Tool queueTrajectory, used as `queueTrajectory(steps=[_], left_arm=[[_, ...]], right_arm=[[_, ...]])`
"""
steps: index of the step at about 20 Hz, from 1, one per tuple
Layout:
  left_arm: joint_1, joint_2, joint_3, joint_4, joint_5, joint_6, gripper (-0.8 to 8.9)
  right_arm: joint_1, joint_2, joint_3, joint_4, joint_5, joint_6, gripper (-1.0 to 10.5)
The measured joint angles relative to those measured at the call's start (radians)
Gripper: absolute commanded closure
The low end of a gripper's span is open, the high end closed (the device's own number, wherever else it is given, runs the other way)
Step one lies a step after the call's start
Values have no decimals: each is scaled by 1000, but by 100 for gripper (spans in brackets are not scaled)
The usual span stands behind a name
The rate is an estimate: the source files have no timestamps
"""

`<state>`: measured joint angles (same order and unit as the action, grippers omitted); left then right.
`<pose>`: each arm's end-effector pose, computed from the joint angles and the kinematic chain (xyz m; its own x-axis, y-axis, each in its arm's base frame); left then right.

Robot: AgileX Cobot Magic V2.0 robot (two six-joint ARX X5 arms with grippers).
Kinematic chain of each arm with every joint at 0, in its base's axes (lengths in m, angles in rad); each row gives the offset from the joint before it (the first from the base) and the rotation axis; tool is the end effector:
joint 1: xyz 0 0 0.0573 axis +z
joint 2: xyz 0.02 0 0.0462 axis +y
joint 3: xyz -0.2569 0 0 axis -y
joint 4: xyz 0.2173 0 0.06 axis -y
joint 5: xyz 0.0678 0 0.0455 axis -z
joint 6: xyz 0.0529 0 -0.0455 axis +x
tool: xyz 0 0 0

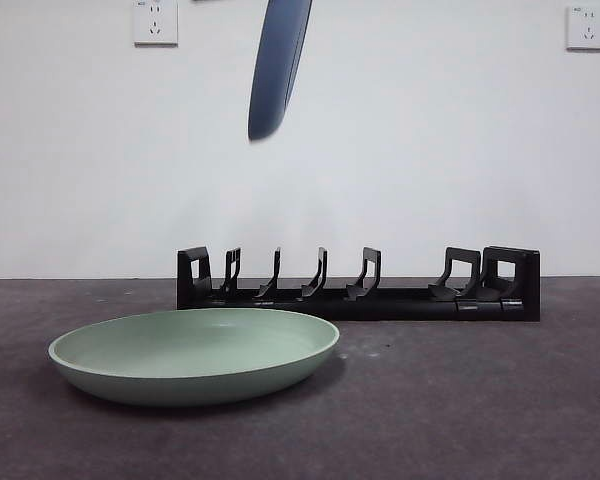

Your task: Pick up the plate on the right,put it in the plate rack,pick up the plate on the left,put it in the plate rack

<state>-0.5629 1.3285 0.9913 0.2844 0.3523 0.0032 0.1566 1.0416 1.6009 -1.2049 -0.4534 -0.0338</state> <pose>0.2444 -0.1758 0.3314 0.6085 -0.7920 -0.0495 0.7924 0.6098 -0.0150 0.1295 0.0439 0.4220 0.6409 0.5447 -0.5409 -0.5056 0.8297 0.2364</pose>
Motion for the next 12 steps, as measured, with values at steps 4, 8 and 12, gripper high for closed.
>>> queueTrajectory(steps=[4,8,12], left_arm=[[65,137,0,115,17,-106,822],[119,249,0,214,59,-173,822],[145,332,0,215,59,-188,822]], right_arm=[[0,2,0,-68,-7,-16,631],[0,2,0,-84,-8,-19,631],[0,2,0,-85,-8,-19,631]])
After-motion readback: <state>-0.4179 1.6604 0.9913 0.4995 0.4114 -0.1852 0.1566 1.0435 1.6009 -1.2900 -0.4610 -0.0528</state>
